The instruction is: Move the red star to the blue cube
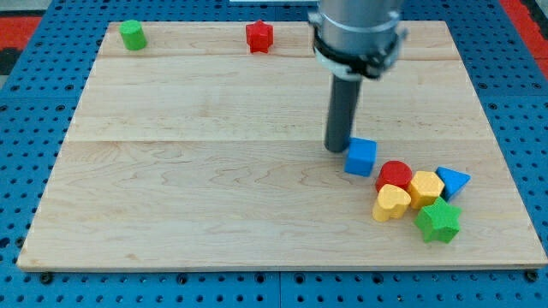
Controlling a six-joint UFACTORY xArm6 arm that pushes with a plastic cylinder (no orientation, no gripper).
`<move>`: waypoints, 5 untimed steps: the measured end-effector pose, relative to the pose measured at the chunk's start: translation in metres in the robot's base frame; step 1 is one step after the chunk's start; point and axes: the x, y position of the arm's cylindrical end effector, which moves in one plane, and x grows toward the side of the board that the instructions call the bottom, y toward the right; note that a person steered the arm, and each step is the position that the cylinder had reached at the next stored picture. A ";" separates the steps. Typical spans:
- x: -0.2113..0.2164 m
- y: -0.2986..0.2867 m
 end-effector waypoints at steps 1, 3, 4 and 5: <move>-0.001 0.005; -0.124 -0.032; -0.174 0.045; -0.237 0.085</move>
